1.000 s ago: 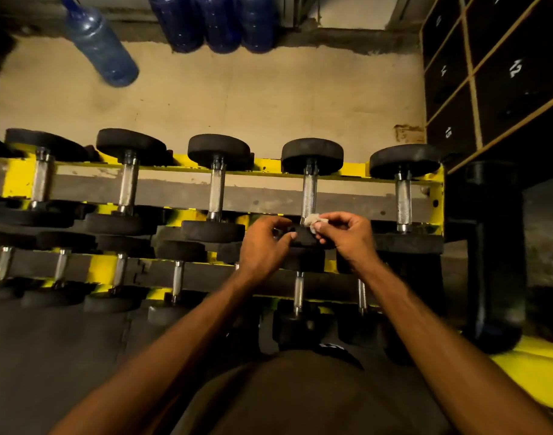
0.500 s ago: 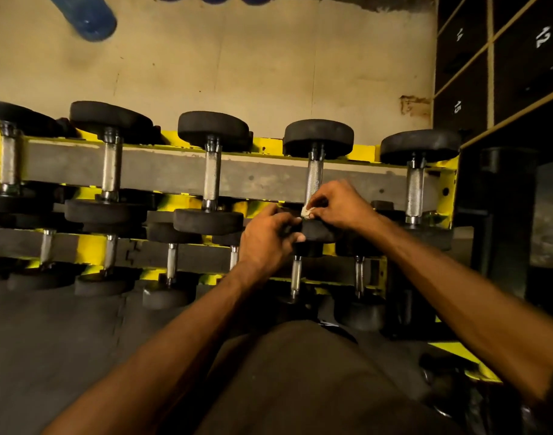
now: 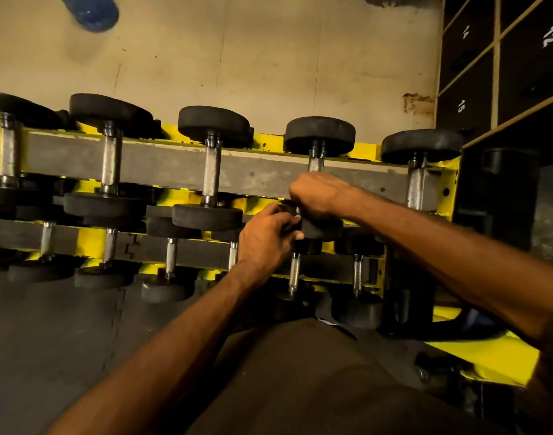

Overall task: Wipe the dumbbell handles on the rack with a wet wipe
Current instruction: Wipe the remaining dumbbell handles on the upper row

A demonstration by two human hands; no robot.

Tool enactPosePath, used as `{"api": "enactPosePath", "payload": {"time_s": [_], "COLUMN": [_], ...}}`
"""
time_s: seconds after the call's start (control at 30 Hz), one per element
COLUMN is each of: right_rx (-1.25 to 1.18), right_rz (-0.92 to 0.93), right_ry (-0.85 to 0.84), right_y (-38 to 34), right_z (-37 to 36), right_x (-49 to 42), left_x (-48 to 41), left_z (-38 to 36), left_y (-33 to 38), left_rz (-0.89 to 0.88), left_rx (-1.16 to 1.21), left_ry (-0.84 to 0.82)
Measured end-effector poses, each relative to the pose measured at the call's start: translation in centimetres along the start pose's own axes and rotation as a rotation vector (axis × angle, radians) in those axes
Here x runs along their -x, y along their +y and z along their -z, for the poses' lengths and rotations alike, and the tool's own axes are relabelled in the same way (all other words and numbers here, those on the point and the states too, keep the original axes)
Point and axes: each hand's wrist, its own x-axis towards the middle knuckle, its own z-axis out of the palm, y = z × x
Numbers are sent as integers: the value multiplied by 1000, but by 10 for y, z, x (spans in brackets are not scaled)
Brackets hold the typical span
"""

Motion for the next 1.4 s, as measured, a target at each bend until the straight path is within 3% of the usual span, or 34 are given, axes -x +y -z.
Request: {"api": "enactPosePath", "payload": {"time_s": [0.2, 0.33, 0.73, 0.9, 1.0, 1.1, 1.2, 1.27, 1.33, 1.4], "right_rx": [-740, -765, -1011, -1156, -1125, -870, -618, -628, -649, -652], "right_rz": [-404, -525, -461, -501, -402, -261, -181, -227, -187, -78], "right_ry": [162, 165, 22, 99, 129, 238, 530, 708, 666, 466], "right_y": [36, 45, 49, 58, 60, 51, 44, 43, 41, 41], "right_z": [-47, -66, -70, -77, -73, -66, -65, -65, -66, -67], "right_x": [27, 18, 1, 20, 31, 29, 18, 14, 15, 20], "left_x": [4, 6, 6, 7, 7, 7, 7, 7, 6, 6], "left_z": [-7, -10, -11, -9, -10, -12, -11, -10, -10, -10], "left_y": [0, 2, 5, 7, 5, 4, 2, 1, 2, 2], "left_rz": [6, 35, 74, 72, 47, 27, 6, 5, 6, -3], "left_rx": [15, 30, 37, 32, 42, 41, 33, 33, 33, 41], "left_ry": [43, 56, 58, 38, 46, 53, 50, 53, 55, 64]}}
